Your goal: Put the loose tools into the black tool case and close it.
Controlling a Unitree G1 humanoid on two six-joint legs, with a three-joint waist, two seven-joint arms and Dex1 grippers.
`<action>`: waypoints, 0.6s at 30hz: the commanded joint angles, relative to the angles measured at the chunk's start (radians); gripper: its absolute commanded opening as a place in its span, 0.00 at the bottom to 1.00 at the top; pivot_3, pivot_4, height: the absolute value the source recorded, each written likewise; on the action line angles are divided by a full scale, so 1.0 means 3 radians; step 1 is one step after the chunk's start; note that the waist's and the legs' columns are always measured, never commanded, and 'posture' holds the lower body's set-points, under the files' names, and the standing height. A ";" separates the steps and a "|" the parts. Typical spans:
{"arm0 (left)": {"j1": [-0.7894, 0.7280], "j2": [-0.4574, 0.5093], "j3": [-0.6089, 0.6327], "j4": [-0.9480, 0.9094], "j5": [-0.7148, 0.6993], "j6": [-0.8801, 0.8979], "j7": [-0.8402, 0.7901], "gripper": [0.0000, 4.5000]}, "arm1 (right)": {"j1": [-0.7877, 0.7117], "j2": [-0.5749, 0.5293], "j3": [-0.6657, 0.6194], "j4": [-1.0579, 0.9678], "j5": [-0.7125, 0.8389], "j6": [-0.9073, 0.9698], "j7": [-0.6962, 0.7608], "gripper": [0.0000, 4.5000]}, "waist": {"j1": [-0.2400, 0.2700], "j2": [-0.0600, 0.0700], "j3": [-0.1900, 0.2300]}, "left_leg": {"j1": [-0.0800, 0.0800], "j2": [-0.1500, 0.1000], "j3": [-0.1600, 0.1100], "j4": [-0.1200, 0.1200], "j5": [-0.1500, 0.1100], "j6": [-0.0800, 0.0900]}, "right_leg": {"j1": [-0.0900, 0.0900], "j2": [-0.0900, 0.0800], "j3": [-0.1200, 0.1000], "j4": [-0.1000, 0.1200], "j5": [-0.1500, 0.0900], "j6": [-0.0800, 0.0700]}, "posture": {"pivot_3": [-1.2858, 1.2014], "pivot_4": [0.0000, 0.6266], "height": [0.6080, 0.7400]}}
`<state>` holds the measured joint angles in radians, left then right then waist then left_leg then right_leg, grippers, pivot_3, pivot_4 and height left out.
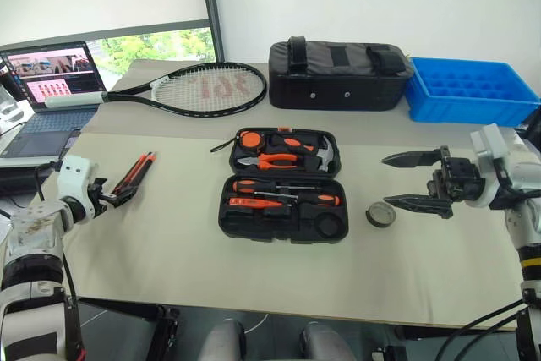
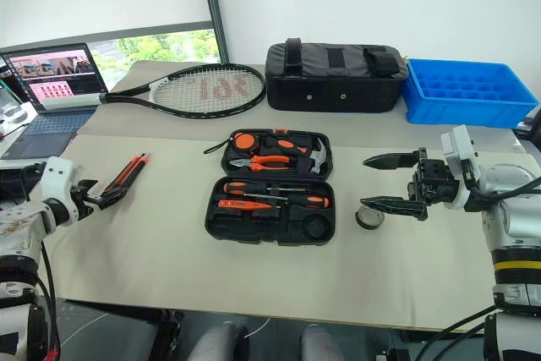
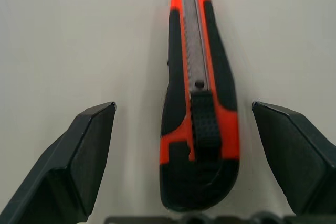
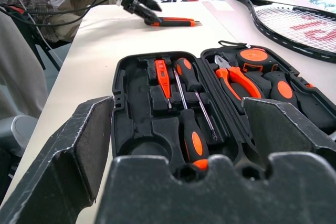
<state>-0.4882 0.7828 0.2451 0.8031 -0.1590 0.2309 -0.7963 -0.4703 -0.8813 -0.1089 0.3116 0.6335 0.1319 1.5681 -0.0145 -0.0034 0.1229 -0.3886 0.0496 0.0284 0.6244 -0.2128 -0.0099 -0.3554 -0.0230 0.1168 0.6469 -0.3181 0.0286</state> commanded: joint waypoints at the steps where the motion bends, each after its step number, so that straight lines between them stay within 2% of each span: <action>1: -0.0092 0.0013 -0.0136 0.0147 0.0060 0.0043 -0.0162 0.99 | -0.0029 -0.0048 -0.0103 -0.0072 0.0061 -0.0057 0.0154 1.00 | 0.0002 0.0002 -0.0002 | 0.0001 0.0000 0.0000 0.0000 0.0000 0.0000 | 0.0001 0.0000 -0.0001 0.0001 0.0000 0.0000 | 0.52 0.24 0.76; 11: -0.0206 -0.0002 -0.0193 0.0418 0.0093 -0.0095 -0.0167 0.99 | -0.0035 -0.0069 -0.0119 -0.0049 0.0050 -0.0074 0.0154 1.00 | 0.0005 0.0010 -0.0006 | 0.0004 -0.0001 0.0002 0.0001 0.0000 0.0000 | 0.0004 -0.0001 0.0001 0.0002 0.0000 0.0001 | 0.52 0.24 0.76; 14: -0.0171 -0.0019 -0.0137 0.0390 0.0030 -0.0290 -0.0229 0.83 | -0.0043 -0.0080 -0.0114 -0.0026 0.0052 -0.0081 0.0154 1.00 | 0.0004 0.0011 -0.0006 | 0.0005 -0.0001 0.0002 0.0002 0.0000 0.0000 | 0.0004 -0.0001 0.0001 0.0002 0.0000 0.0001 | 0.52 0.24 0.76; 18: -0.0155 -0.0025 -0.0089 0.0374 -0.0035 -0.0274 -0.0269 0.52 | -0.0051 -0.0081 -0.0110 -0.0026 0.0057 -0.0077 0.0154 1.00 | 0.0003 0.0010 -0.0006 | 0.0004 0.0000 0.0002 0.0002 0.0000 0.0000 | 0.0003 0.0000 0.0001 0.0003 0.0000 0.0000 | 0.52 0.24 0.76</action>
<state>-0.5423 0.7717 0.2123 0.9126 -0.1616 0.1510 -0.8745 -0.4695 -0.8830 -0.1112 0.3161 0.6335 0.1311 1.5682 -0.0135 -0.0005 0.1212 -0.3875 0.0495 0.0291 0.6250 -0.2128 -0.0100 -0.3547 -0.0230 0.1170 0.6477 -0.3182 0.0287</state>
